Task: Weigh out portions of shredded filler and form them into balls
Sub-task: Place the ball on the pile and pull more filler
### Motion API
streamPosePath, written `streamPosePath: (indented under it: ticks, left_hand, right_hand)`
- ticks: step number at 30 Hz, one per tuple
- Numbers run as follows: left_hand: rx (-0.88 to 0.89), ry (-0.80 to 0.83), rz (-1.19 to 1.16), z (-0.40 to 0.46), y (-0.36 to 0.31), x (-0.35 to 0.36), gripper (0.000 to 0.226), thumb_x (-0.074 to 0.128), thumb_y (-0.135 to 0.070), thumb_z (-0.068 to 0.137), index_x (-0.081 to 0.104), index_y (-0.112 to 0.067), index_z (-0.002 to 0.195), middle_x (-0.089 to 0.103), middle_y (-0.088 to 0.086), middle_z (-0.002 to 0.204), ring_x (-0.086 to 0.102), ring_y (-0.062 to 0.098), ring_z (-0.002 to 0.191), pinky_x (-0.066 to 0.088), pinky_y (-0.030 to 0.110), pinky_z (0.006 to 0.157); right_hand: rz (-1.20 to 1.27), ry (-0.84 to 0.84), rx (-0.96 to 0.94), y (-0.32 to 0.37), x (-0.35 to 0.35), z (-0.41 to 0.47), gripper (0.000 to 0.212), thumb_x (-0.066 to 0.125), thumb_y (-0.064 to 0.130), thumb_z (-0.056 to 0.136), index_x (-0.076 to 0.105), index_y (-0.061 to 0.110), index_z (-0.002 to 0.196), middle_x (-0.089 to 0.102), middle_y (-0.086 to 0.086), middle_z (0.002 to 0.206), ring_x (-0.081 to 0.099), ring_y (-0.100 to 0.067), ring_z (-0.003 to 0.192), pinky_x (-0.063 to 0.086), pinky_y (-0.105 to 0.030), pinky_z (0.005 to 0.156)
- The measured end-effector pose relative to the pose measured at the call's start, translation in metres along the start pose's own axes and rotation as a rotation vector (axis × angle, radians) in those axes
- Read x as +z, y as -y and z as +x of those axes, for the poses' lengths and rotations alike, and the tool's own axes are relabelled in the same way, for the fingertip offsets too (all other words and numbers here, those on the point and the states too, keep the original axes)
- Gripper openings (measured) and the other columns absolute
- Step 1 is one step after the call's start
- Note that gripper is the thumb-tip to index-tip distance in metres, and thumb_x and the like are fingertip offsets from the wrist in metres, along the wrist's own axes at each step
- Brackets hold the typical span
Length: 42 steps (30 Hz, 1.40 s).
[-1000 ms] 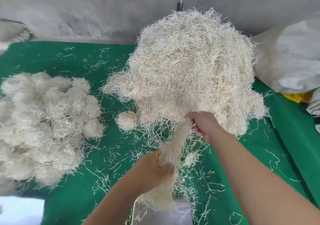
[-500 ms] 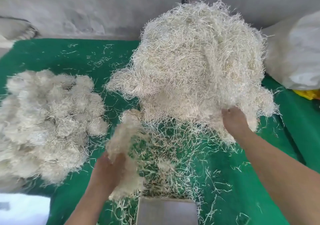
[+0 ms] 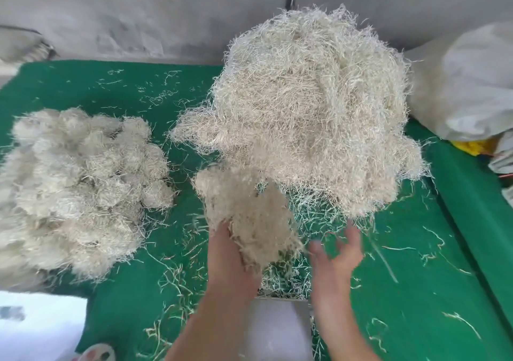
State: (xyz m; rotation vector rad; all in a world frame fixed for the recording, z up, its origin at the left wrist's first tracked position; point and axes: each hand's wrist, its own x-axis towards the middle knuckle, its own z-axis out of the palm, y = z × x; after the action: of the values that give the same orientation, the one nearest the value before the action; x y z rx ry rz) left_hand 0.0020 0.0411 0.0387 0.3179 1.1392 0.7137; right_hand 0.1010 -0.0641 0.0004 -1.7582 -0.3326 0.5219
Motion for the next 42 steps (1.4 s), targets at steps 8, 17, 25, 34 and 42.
streamPosePath:
  ticks: [8,17,25,34,42]
  left_hand:
    - [0.311,0.115,0.804,-0.019,0.053,-0.045,0.046,0.057,-0.06,0.098,0.062,-0.021,0.121,0.07,0.002,0.115,0.068,0.019,0.101,0.057,0.038,0.083]
    - [0.365,0.281,1.11,-0.027,0.076,-0.125,0.008,0.065,-0.036,0.099,0.067,-0.04,0.106,0.073,-0.017,0.099,0.072,0.008,0.095,0.059,0.029,0.077]
    - [0.354,-0.074,1.379,-0.022,0.068,-0.161,0.094,0.058,-0.065,0.071,0.012,-0.051,0.152,0.035,-0.003,0.146,0.034,0.028,0.131,0.035,0.056,0.109]
    - [0.752,0.097,1.302,-0.059,0.073,-0.175,0.076,0.058,-0.051,0.095,0.012,-0.057,0.156,0.006,-0.024,0.165,0.004,0.018,0.156,0.007,0.064,0.123]
    - [1.018,0.236,1.548,-0.072,0.092,-0.166,0.054,0.059,-0.039,0.097,0.042,-0.045,0.148,0.021,-0.012,0.165,0.009,0.014,0.153,0.012,0.049,0.123]
  right_hand:
    - [-0.005,0.225,0.149,0.01,-0.011,-0.037,0.032,0.065,0.041,0.1,0.057,0.049,0.131,0.072,0.016,0.121,0.069,-0.007,0.111,0.055,-0.038,0.1]
    - [-0.262,0.467,0.365,-0.038,-0.022,-0.062,0.034,0.053,0.022,0.105,0.041,0.016,0.136,0.057,-0.01,0.117,0.051,-0.019,0.085,0.048,-0.034,0.071]
    - [-0.502,0.475,0.063,-0.071,-0.067,-0.075,0.075,0.047,0.077,0.092,0.038,0.035,0.154,0.046,0.016,0.152,0.046,-0.013,0.135,0.036,-0.047,0.118]
    - [-0.627,0.502,-0.428,-0.081,-0.092,-0.118,0.095,0.046,0.083,0.086,0.011,0.038,0.162,0.014,0.008,0.173,0.012,-0.014,0.159,0.019,-0.054,0.127]
    - [-0.693,0.47,-0.548,-0.086,-0.094,-0.129,0.105,0.07,0.063,0.082,0.007,0.038,0.163,-0.001,0.01,0.174,0.007,-0.015,0.16,0.015,-0.045,0.122]
